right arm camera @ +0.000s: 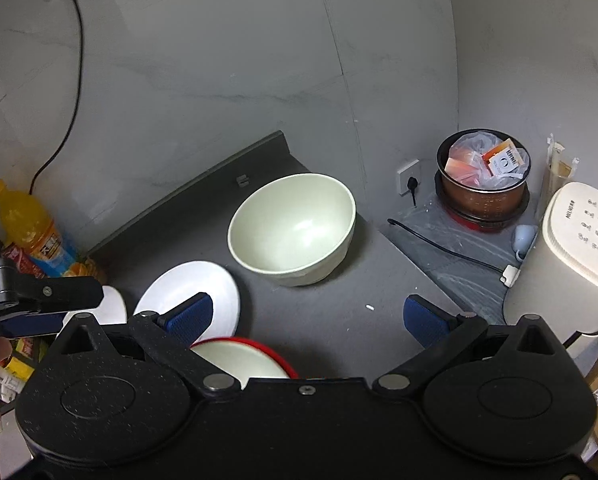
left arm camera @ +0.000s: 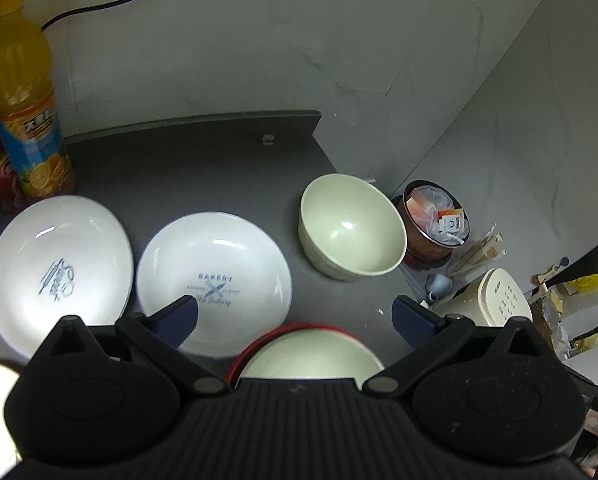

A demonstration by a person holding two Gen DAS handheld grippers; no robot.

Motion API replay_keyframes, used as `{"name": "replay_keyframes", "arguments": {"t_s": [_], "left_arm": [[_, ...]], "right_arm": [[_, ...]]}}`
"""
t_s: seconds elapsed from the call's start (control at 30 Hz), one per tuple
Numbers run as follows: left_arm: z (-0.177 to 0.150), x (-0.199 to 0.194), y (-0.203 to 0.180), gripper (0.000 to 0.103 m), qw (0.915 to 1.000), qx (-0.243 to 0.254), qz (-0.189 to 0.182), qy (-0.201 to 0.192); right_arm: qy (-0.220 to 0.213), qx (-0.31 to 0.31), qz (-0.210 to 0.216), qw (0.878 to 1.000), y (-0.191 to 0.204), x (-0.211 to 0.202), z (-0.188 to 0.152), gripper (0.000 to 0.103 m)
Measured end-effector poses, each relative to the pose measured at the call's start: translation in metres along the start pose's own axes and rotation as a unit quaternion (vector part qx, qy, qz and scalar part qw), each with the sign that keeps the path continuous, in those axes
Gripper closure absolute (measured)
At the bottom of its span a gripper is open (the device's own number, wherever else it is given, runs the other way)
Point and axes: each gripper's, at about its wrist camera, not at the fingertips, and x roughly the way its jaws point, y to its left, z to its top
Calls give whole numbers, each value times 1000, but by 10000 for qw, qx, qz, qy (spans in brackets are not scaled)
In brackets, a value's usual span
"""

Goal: Organize plates and bowls
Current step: 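Move the right gripper to the smaller cream bowl by the wall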

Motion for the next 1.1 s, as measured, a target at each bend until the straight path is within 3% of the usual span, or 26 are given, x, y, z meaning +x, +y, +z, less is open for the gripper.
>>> {"name": "replay_keyframes", "arguments": {"t_s": [0.47,0.9,1.1], "left_arm": [[29,61,-13,1,9986,-240,394,276],[47,127,-14,3,9958,-517,464,598],[51,150,-12,17,9942,-601,527,724]], "right_arm": [[356,-67,238,9991,-22,55,34,3],[857,-36,298,9959,-37,117,47,19],[1066,51,309,9938,-42,140,51,29]]}}
